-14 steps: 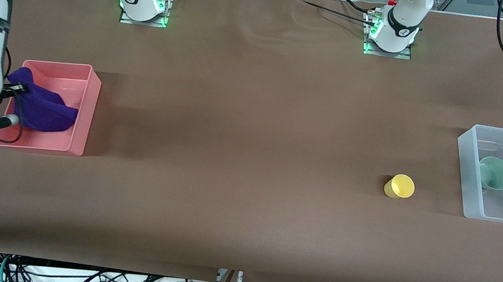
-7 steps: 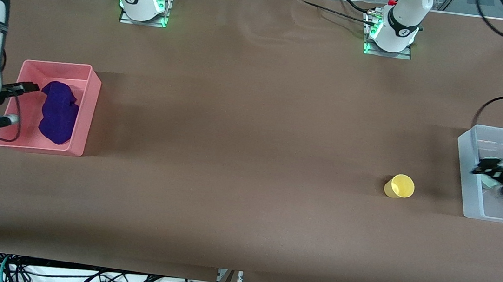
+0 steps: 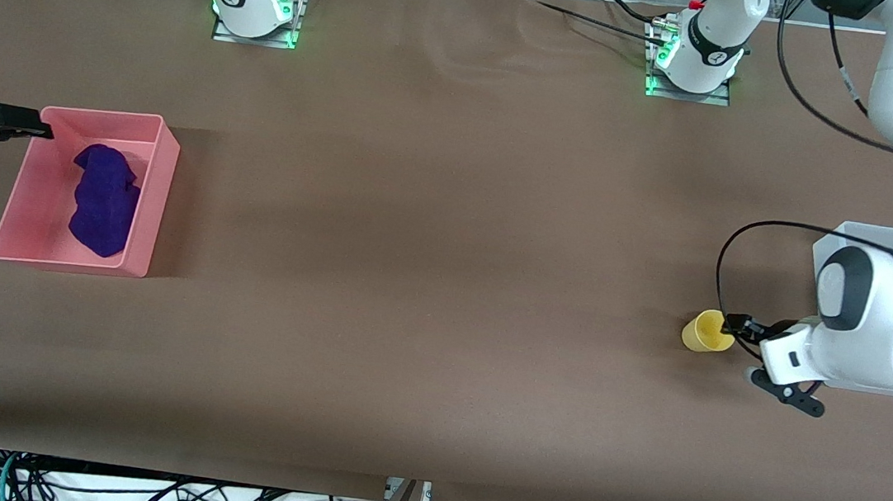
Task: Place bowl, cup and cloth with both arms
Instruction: 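Release the bowl and move the left gripper to grasp the yellow cup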
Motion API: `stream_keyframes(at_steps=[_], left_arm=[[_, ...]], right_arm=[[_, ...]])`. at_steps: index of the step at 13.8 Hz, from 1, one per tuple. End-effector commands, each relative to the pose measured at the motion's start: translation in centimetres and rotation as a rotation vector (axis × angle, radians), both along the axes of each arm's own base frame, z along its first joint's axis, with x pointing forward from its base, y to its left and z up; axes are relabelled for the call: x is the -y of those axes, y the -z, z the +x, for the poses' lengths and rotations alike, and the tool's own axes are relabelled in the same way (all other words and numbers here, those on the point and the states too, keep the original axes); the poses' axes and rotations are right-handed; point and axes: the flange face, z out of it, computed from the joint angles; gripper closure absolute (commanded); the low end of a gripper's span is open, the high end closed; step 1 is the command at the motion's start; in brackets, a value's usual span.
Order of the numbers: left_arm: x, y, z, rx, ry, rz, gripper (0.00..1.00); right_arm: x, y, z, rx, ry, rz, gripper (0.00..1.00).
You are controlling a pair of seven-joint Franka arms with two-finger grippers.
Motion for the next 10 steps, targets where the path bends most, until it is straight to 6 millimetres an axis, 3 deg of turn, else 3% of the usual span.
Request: stream_keyframes(at_steps=[1, 3, 5, 8, 10], left_arm=[[0.1, 0.9, -0.4, -0.006, -0.026, -0.014, 1.0], [0.6, 1.4, -0.6, -0.016, -0.02, -0.015, 1.0], [0.5, 0.7, -0.4, -0.008, -0.019, -0.013, 1.0], [0.0, -4.1, -0.6, -0.01, -0.008, 0.001, 1.0], [-1.1, -8.7, -1.4, -0.041, -0.01, 0.011, 1.0]], right_arm=[[0.0, -6.4, -1.6, 0.185, 0.02, -0.02, 0.0], [0.6, -9.0, -2.5, 0.285, 0.026, -0.036, 0.0], [1.9, -8.4, -3.8, 0.318, 0.031, -0.034, 0.0], [-0.1, -8.1, -4.6, 0.285, 0.008, -0.059, 0.0], [-1.9, -8.1, -6.0, 0.244, 0.135, -0.086, 0.0]])
